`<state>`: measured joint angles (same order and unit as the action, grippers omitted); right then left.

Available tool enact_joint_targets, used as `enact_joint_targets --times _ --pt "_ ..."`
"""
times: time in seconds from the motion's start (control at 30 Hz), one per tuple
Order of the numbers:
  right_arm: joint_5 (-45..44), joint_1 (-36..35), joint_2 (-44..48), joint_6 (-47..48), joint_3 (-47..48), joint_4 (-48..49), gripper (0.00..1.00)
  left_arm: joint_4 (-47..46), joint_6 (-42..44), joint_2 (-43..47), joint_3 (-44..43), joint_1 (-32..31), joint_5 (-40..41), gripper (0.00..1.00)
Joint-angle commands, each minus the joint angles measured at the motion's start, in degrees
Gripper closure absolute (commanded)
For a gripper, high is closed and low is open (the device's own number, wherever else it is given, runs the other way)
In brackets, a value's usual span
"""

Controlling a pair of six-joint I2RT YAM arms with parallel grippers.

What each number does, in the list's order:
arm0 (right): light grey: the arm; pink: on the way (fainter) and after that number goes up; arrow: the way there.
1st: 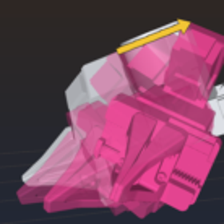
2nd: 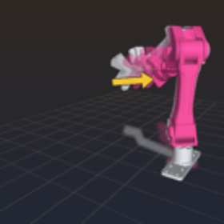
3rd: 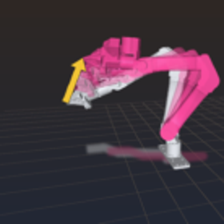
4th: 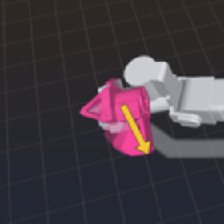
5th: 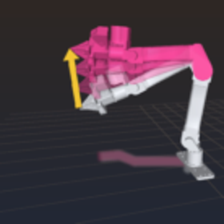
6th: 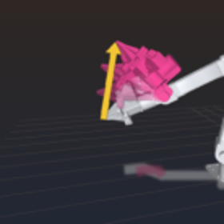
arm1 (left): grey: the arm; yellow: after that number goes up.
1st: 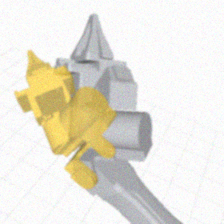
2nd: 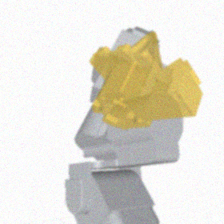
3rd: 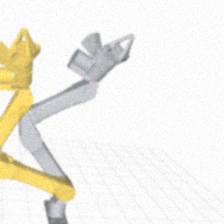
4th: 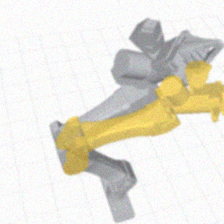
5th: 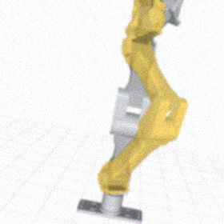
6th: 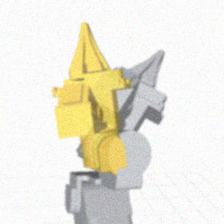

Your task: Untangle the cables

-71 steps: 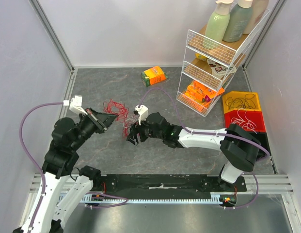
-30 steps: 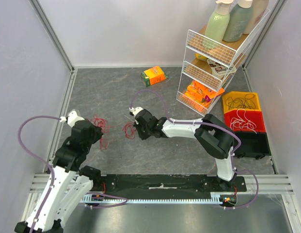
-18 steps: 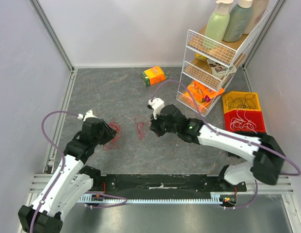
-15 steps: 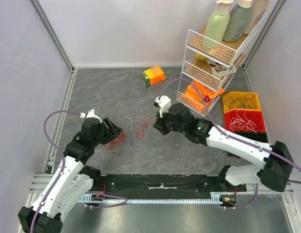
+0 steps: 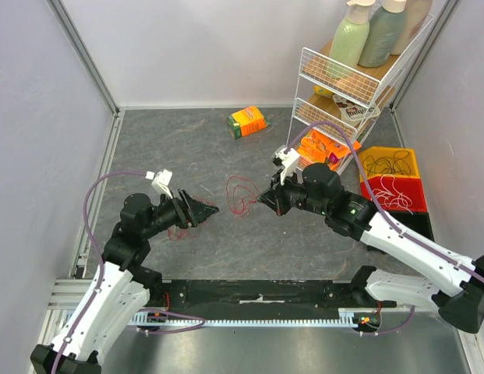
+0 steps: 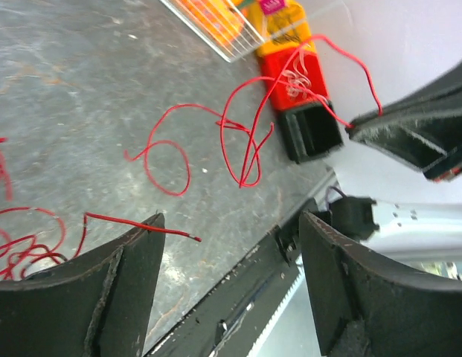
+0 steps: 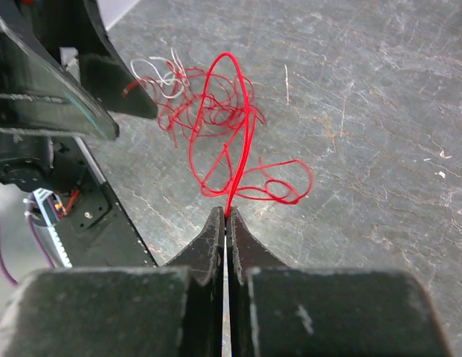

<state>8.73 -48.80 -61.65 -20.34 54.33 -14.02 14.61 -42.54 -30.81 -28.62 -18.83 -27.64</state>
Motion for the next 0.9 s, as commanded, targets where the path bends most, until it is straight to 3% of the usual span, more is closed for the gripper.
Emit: enact_joint_targets --times 0.0,0.1,0.13,0.23,0.33,0.53,0.6,0.8,0.87 --pt "2.25 0.10 2.93 -2.25 2.98 -0.13 1.00 -12.49 -2.01 -0.74 1.73 -1.38 -10.42 0.20" --pt "3.74 0.10 3.38 -2.60 3.33 -0.30 1.00 -12.34 -1.23 -1.18 -0.37 -3.23 -9.11 0.16" --pt "3.75 0.10 3.38 -2.60 3.42 -0.57 1.00 -9.72 -0.44 -1.36 -1.95 -3.32 -6.92 0.10" --pt "2.52 0.10 3.81 -2.69 3.42 -1.18 1.00 5.38 1.32 -3.55 -7.83 -3.41 5.02 0.05" --pt "1.99 0.10 4.43 -2.60 3.51 -1.45 1.00 14.72 2.21 -4.79 -12.68 -3.32 12.76 0.04" --pt "1.02 0.10 4.87 -1.64 4.12 -2.94 1.00 17.73 2.03 1.53 -16.72 -3.32 18.75 0.05" --pt "1.20 0.10 5.04 -1.55 4.30 -3.03 1.00 15.55 2.90 2.85 -17.08 -3.41 16.58 0.07" --pt "2.08 0.10 5.31 -1.55 4.47 -3.12 1.00 -1.40 0.63 -3.89 -13.40 -3.41 -7.92 0.16" --pt "2.43 0.10 5.31 -1.63 4.47 -2.94 1.00 -6.24 -1.39 -6.10 -11.90 -4.19 -10.33 0.18"
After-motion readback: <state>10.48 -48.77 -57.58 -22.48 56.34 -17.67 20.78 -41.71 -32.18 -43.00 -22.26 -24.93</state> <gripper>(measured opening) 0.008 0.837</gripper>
